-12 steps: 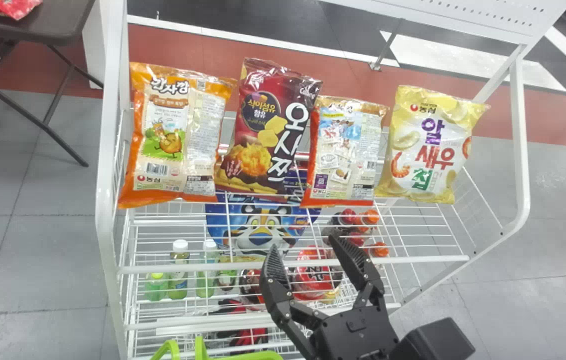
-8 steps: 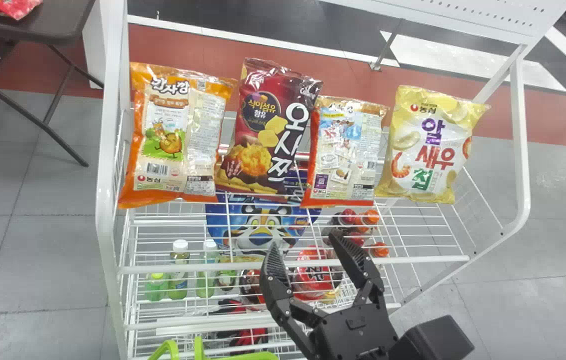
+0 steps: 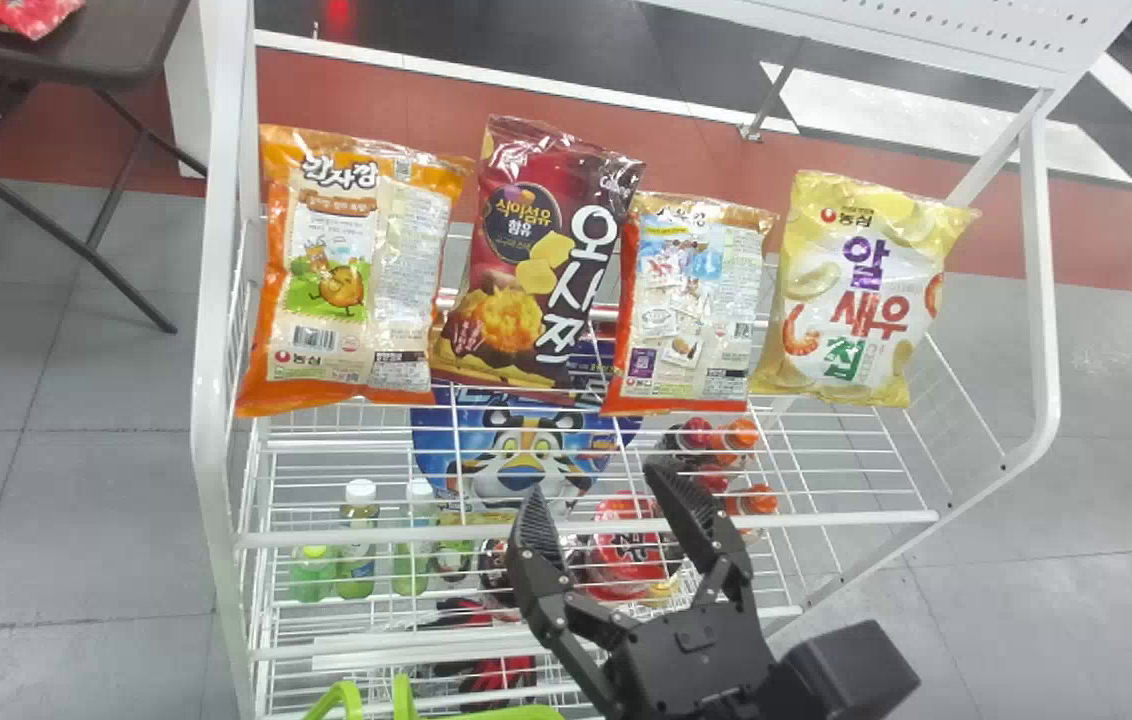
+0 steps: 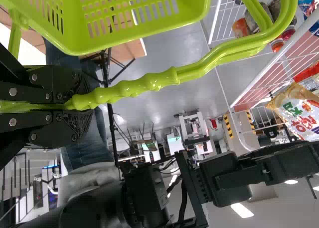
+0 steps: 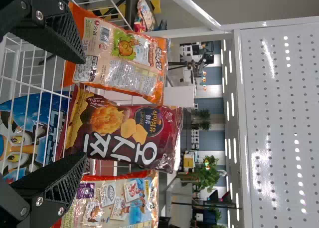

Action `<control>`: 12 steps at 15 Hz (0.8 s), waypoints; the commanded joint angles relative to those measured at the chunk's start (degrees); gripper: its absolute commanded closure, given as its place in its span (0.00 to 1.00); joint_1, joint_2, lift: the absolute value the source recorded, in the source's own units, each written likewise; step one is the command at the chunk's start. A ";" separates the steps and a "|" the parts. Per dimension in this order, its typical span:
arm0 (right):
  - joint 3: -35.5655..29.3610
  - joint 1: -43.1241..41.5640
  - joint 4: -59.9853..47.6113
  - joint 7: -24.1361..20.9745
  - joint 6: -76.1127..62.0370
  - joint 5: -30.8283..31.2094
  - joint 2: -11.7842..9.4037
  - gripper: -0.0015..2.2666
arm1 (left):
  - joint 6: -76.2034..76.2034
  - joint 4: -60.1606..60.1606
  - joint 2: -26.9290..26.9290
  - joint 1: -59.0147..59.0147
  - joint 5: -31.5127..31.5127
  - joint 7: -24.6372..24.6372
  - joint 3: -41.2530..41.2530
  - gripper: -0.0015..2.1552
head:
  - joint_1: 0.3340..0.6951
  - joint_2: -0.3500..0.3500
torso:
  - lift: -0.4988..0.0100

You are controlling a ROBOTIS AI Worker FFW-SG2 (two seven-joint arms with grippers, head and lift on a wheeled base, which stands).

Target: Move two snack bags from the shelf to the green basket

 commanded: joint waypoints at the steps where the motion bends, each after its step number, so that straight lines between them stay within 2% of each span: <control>1: 1.48 -4.81 0.60 0.08 6.65 0.83 0.44 0.08 | 0.00 0.47 0.00 -0.17 -0.62 0.08 -0.83 0.95 | 1.00 0.00 | 0.95; 5: 3.86 -12.81 2.54 0.08 13.68 1.45 1.41 0.08 | 0.00 1.00 0.18 -0.17 -1.32 -0.01 -1.98 0.95 | 1.00 0.00 | 0.95; 10: 4.38 -19.93 8.07 0.08 13.50 1.18 3.78 0.08 | 2.99 2.23 1.41 -3.16 -2.20 0.34 -3.74 0.95 | 1.00 0.00 | 0.95; 12: 5.53 -23.97 10.97 -0.27 14.21 1.62 4.13 0.08 | 3.87 3.02 1.67 -3.95 -2.20 0.34 -4.09 0.95 | 1.00 0.00 | 0.95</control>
